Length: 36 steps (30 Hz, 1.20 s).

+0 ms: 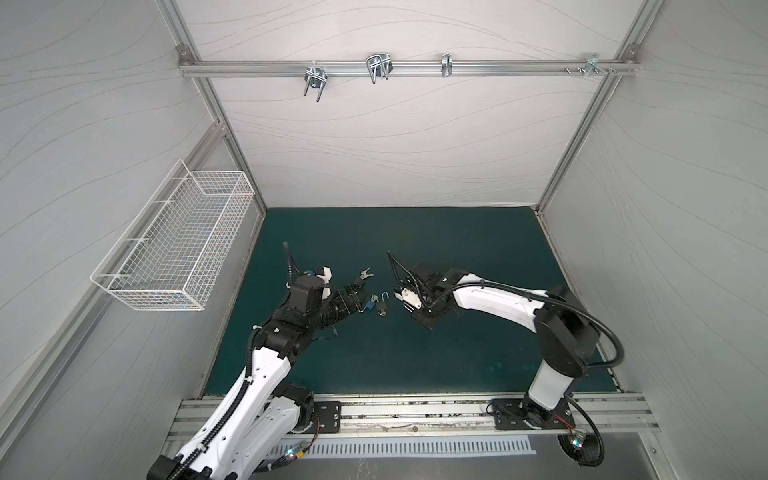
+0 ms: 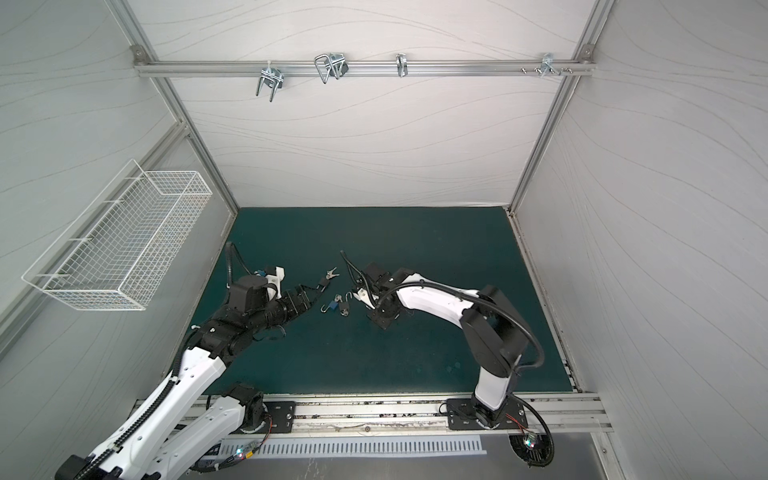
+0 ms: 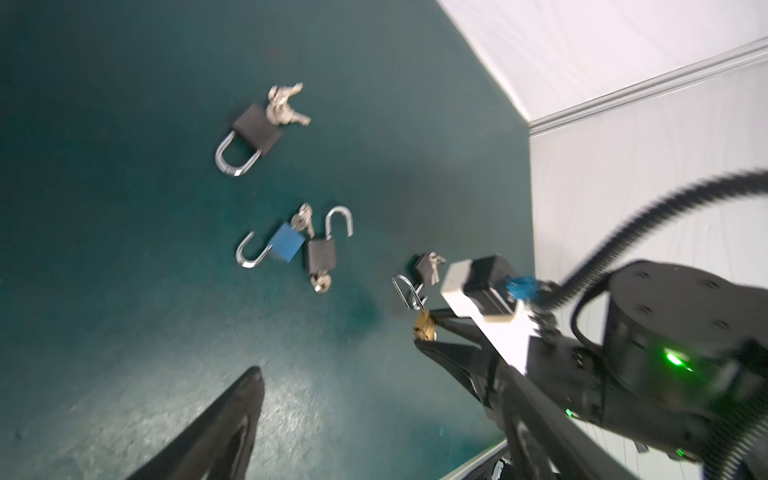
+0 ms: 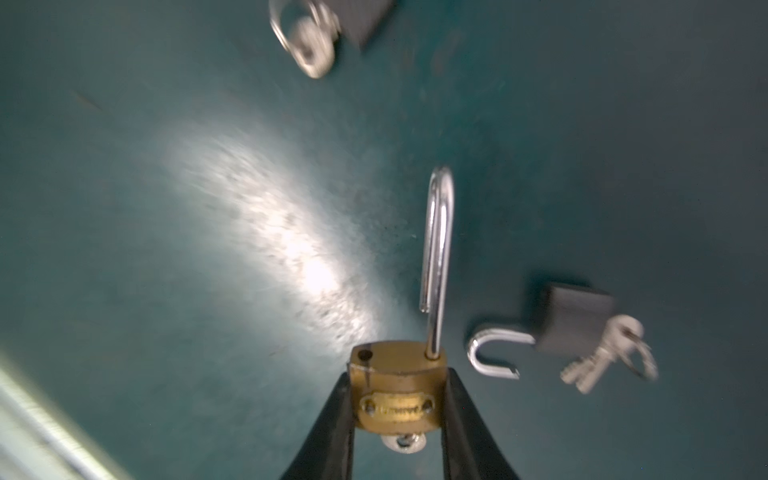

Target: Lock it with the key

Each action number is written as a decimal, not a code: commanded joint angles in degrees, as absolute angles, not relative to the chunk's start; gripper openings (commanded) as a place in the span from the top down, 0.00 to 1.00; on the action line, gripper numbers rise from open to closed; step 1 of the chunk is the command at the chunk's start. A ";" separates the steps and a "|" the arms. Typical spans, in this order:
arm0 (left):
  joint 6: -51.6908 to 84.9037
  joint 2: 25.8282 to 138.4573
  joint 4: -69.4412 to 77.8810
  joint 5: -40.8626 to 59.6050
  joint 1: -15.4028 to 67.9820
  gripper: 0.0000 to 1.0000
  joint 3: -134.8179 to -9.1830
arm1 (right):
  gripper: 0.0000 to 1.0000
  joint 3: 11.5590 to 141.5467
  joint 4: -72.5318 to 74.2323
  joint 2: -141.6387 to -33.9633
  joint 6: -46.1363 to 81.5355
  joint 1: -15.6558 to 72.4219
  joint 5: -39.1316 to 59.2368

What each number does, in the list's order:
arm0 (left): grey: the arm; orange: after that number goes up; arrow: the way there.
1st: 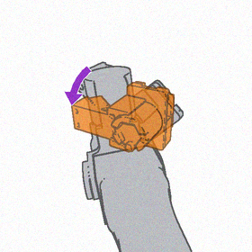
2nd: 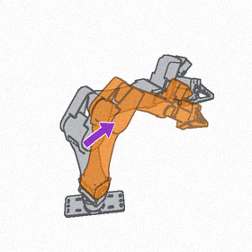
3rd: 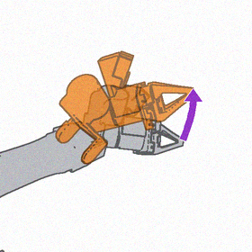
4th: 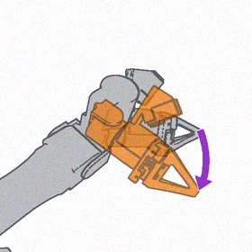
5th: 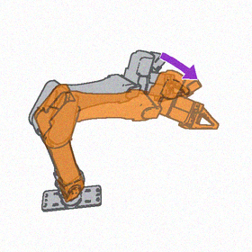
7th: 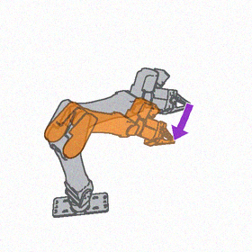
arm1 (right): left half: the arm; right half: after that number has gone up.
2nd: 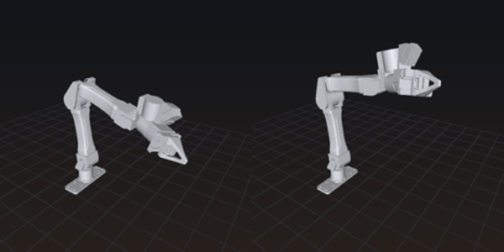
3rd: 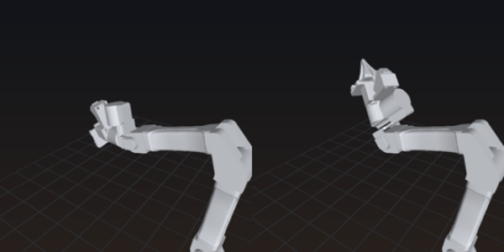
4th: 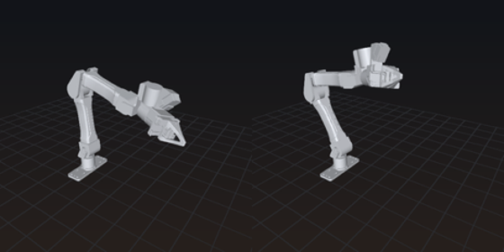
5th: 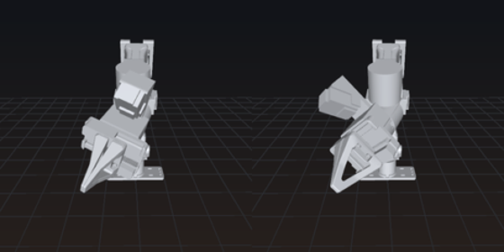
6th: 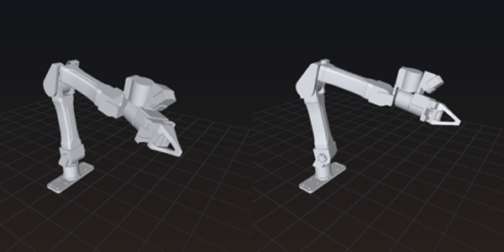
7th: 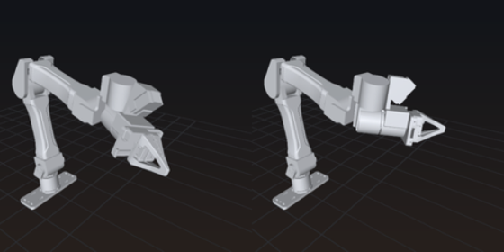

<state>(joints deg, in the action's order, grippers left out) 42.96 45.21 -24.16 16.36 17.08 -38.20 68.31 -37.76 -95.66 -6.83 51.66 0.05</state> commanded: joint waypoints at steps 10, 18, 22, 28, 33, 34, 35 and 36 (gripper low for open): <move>31.00 47.91 -21.26 29.72 16.79 0.09 -50.89 | 0.99 60.35 -27.47 -67.90 3.14 46.64 8.94; 27.22 53.61 -18.12 43.35 16.79 0.09 -59.51 | 1.00 65.59 -34.65 -62.50 1.97 44.59 12.56; 28.51 55.14 -14.07 49.21 17.34 0.10 -60.81 | 1.00 69.40 -40.14 -63.85 -2.47 43.85 26.96; 23.40 56.72 -14.59 52.89 24.14 0.09 -62.18 | 1.00 71.11 -38.65 -64.21 -1.91 43.77 42.15; 22.52 58.67 -14.98 53.00 27.20 0.11 -62.51 | 1.00 73.23 -39.00 -66.10 -1.37 43.82 49.35; 22.93 58.86 -14.28 53.16 27.28 0.12 -62.45 | 1.00 73.46 -39.31 -66.52 -1.34 43.80 50.06; 23.39 59.04 -13.68 53.34 27.42 0.14 -62.38 | 1.00 73.67 -39.53 -66.85 -1.34 43.83 50.53; 23.60 59.14 -13.29 53.52 27.55 0.17 -62.49 | 1.00 73.76 -39.83 -67.13 -1.24 43.82 50.87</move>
